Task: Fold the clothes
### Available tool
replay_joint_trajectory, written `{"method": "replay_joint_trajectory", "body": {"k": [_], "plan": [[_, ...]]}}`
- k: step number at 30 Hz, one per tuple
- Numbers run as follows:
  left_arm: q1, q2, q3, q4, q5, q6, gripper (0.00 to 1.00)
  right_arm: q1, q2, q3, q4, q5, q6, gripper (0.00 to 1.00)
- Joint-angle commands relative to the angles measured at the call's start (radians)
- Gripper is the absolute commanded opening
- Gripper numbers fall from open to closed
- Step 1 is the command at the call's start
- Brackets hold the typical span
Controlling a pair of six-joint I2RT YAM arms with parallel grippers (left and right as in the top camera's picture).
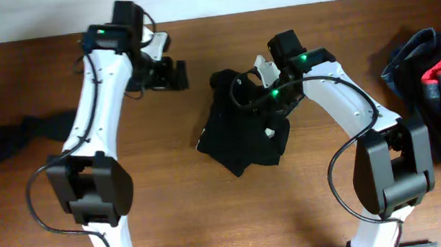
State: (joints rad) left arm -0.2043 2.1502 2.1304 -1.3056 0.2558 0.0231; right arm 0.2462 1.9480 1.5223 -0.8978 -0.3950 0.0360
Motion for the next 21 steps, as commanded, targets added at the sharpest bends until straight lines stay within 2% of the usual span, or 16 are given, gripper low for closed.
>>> {"method": "replay_joint_trajectory", "body": {"k": [1,6,10,18,21], "plan": [[-0.042,-0.037,0.013,-0.016,-0.003,0.062,0.99,0.001,0.003,0.021,0.016,-0.016,-0.083,0.47],[-0.076,-0.037,0.013,-0.02,-0.022,0.061,0.99,0.002,0.005,0.021,0.023,-0.021,-0.093,0.37],[-0.079,-0.037,0.013,-0.02,-0.021,0.061,0.99,0.003,0.005,0.021,0.011,-0.074,-0.137,0.37],[-0.08,-0.048,0.014,-0.027,-0.004,0.061,0.99,0.006,0.005,0.019,-0.011,-0.103,-0.137,0.35],[-0.087,-0.061,0.014,-0.027,0.003,0.061,0.99,0.019,0.005,0.019,-0.022,-0.106,-0.151,0.31]]}}
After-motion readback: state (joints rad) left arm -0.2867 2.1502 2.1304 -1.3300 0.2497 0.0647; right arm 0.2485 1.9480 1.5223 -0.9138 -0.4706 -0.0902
